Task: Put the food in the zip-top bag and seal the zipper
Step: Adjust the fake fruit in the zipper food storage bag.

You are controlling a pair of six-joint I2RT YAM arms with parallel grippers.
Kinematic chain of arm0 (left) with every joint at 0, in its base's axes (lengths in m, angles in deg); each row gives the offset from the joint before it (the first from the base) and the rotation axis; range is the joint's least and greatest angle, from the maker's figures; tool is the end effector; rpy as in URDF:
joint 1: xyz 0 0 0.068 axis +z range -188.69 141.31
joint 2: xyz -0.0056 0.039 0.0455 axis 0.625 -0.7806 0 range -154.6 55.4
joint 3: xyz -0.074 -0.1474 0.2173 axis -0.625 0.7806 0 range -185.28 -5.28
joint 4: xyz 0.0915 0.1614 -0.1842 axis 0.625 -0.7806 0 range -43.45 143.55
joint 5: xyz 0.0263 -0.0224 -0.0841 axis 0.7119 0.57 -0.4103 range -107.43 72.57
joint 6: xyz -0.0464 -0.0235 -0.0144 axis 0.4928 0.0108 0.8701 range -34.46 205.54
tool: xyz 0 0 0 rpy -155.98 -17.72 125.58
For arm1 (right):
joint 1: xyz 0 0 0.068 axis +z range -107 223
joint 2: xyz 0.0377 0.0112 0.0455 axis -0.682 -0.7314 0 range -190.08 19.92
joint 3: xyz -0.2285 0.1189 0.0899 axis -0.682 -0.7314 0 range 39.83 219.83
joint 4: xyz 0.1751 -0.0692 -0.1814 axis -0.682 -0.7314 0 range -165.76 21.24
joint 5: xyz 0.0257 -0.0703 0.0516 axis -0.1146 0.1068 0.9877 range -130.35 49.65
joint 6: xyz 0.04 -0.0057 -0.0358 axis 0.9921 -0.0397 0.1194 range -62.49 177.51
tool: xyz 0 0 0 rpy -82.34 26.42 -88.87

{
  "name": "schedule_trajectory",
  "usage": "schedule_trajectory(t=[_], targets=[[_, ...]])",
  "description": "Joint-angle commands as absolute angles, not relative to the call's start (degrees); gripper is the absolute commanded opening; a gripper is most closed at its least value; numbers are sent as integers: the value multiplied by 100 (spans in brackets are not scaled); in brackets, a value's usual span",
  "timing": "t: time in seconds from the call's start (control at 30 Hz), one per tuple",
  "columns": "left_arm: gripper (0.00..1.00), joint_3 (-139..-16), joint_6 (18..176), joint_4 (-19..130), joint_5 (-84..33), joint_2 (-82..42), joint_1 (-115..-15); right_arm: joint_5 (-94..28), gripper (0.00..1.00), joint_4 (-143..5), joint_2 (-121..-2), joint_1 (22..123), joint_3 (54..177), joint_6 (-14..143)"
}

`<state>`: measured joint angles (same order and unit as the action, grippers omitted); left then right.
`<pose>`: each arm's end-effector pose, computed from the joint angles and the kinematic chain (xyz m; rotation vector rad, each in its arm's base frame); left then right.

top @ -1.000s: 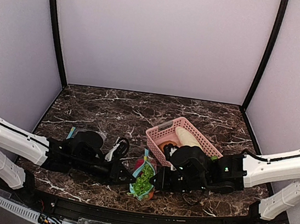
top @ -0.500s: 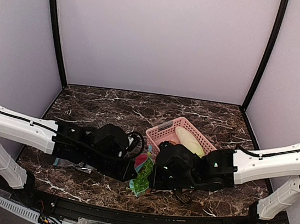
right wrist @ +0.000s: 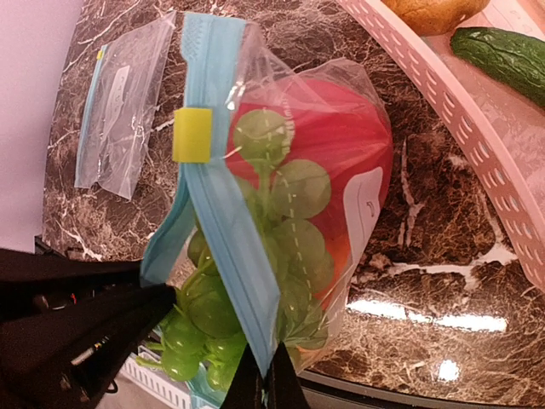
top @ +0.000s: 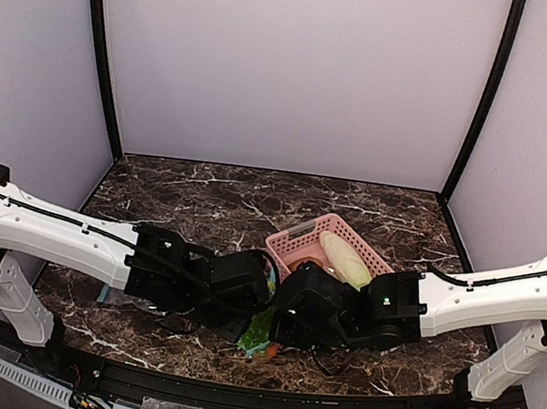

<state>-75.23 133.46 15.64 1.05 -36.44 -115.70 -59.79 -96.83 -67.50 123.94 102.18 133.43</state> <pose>0.0857 -0.3214 0.2485 0.5396 2.5317 -0.4244 0.0621 0.3140 0.2416 0.0341 2.5911 0.7558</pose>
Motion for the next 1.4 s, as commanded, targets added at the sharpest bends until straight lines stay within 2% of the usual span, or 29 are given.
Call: schedule_trajectory(t=[0.0, 0.03, 0.1, 0.3, 0.4, 0.53, 0.8, 0.93, 1.13, 1.37], targets=[[36, -7065, 13516, 1956, -2, -3163, -11579, -6285, 0, -9789, -6519, 12456, 10156, 13588], [44, -6840, 13547, 2392, -233, -2971, -11564, -6292, 0, -9788, -6512, 12456, 10150, 13583], [51, -6431, 13710, 3070, -680, -2659, -11499, -6302, 0, -9792, -6466, 12456, 10122, 13575], [61, -5553, 14145, 4167, -1536, -1957, -11262, -6316, 0, -9714, -6357, 12450, 10034, 13565], [62, -5185, 14374, 5002, -2127, -1825, -11109, -6305, 0, -9629, -6343, 12452, 10011, 13511], [59, -4433, 14738, 6136, -2750, -1670, -10784, -6174, 0, -9188, -6245, 12455, 9839, 13277], [59, -3949, 14979, 7190, -3337, -1713, -10431, -5713, 0, -8156, -6076, 12389, 9315, 12995], [52, -3782, 15131, 7542, -3457, -1739, -10395, -5460, 0, -7615, -5911, 12325, 8916, 13043], [43, -3656, 15224, 7668, -3432, -1702, -10390, -5419, 0, -7558, -5824, 12290, 8827, 13021], [23, -3430, 15447, 8026, -3454, -1649, -10385, -5336, 0, -7453, -5838, 12270, 8760, 13044]])
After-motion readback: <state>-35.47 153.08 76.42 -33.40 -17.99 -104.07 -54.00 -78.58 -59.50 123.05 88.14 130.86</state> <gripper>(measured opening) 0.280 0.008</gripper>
